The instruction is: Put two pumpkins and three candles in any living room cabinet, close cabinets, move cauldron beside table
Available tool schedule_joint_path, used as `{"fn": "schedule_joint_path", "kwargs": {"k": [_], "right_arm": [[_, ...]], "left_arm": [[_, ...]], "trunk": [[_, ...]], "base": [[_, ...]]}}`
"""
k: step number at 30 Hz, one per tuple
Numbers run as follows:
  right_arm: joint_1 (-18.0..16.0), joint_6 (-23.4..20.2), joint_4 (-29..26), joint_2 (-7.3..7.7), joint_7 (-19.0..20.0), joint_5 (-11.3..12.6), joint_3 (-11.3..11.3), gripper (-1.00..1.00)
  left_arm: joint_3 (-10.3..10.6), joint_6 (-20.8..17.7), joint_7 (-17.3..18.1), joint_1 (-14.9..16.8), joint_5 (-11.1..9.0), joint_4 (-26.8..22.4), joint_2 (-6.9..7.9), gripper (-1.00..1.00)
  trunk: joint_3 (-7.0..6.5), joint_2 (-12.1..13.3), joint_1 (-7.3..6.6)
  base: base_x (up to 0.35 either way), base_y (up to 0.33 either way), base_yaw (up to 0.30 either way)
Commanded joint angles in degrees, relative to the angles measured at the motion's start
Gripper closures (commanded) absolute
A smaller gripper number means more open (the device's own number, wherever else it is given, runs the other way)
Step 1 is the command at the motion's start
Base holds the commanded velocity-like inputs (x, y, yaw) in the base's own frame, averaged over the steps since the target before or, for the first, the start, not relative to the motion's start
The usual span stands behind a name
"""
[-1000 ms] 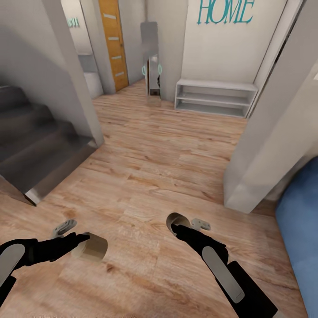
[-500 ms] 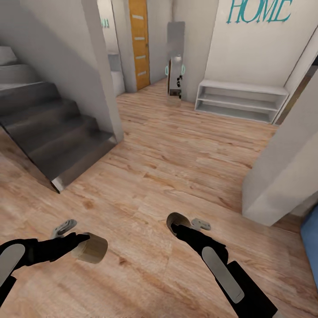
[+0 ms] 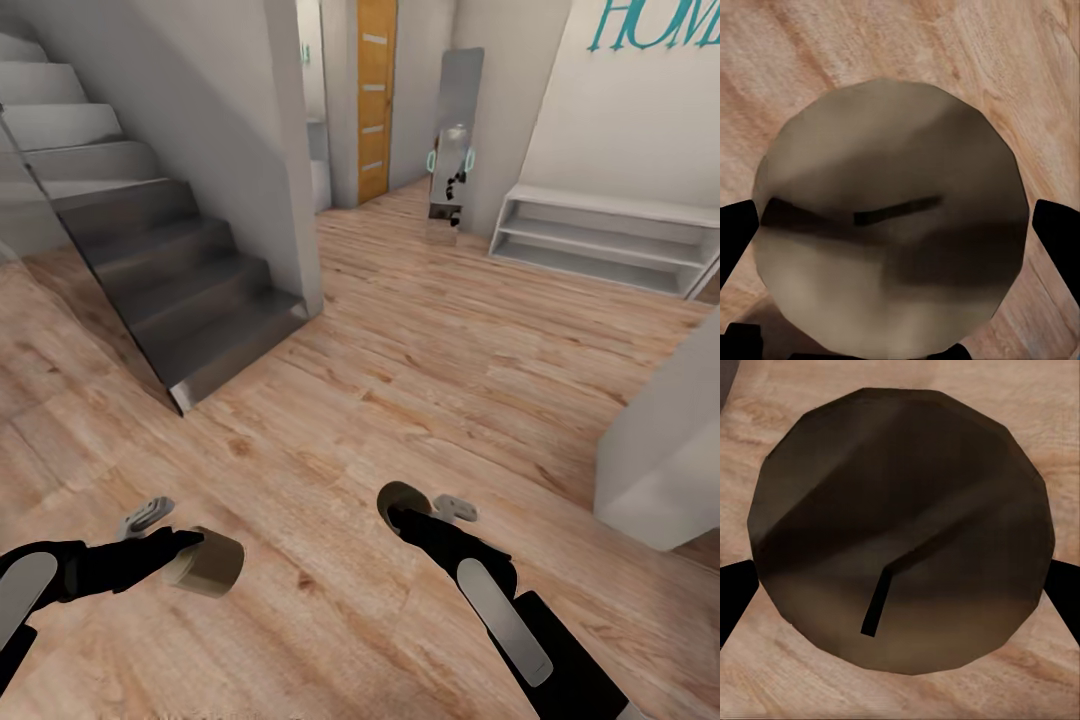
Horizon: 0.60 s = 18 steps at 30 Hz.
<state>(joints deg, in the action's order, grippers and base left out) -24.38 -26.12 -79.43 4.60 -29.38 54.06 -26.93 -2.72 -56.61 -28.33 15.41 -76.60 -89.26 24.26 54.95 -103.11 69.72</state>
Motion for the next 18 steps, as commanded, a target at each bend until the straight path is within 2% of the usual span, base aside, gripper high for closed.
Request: {"fn": "schedule_joint_path", "kwargs": {"k": [1, 18], "right_arm": [[-0.05, 0.02, -0.11, 0.06, -0.51, 0.44, -0.11, 1.0], [-0.05, 0.12, 0.02, 0.02, -0.51, 0.32, -0.12, 1.0]], "left_arm": [[-0.01, -0.08, -0.61, 0.06, -0.83, -0.04, 0.0, 1.0], [-0.01, -0.1, -0.59, 0.06, -0.83, -0.09, 0.09, 1.0]], "trunk": [[0.04, -0.02, -0.01], [0.04, -0.02, -0.01]], "base": [[0.0, 0.0, 0.288], [0.0, 0.0, 0.288]]}}
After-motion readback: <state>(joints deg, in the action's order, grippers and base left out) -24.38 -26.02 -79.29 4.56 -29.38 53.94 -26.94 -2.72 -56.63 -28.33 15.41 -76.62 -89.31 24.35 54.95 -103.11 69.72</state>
